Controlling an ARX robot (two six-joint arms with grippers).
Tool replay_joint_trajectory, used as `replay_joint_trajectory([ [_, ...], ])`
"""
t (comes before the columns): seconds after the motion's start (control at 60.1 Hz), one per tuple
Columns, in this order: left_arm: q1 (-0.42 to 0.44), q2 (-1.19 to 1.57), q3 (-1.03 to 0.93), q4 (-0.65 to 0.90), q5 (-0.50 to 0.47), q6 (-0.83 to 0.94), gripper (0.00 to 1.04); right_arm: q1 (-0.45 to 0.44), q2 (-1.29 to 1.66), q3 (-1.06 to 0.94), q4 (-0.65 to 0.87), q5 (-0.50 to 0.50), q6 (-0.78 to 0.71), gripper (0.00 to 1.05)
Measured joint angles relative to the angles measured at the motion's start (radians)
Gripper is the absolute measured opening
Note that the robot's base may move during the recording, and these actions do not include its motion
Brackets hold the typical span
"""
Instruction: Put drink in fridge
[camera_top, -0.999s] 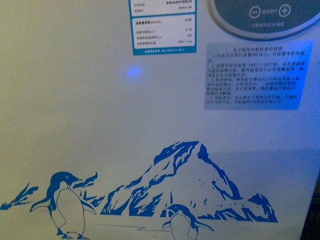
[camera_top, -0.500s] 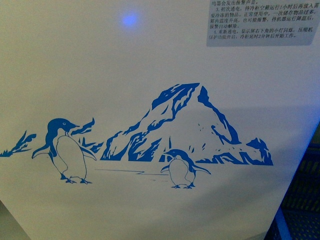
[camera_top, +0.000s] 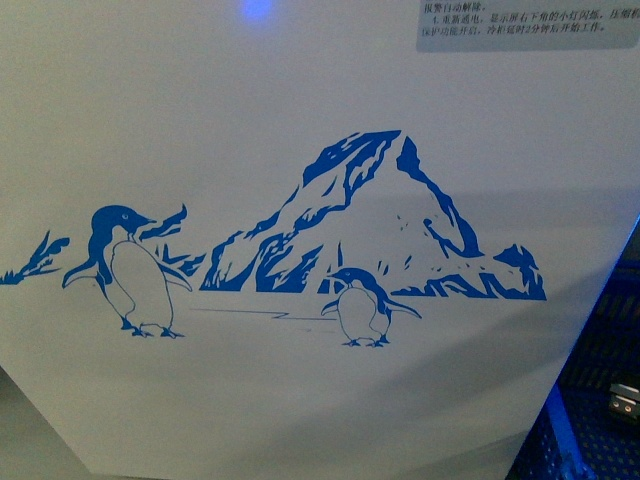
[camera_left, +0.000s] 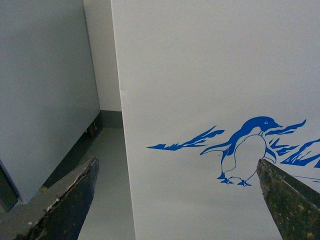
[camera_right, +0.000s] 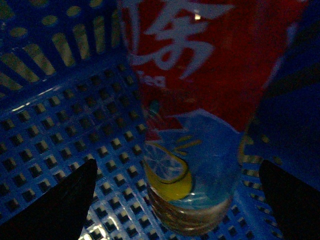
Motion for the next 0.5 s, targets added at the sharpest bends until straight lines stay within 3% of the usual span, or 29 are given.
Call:
replay_joint_trajectory([
  [0.3,0.0,0.0,0.0,0.0,0.0,0.0,0.97,-0.031,0.098,0.156,-0.054,0.027,-0.003,0.97],
  [0.5,0.0,0.0,0.0,0.0,0.0,0.0,0.97,-0.044,0.147,0.243,-0.113,-0.021,-0.005,0.97],
])
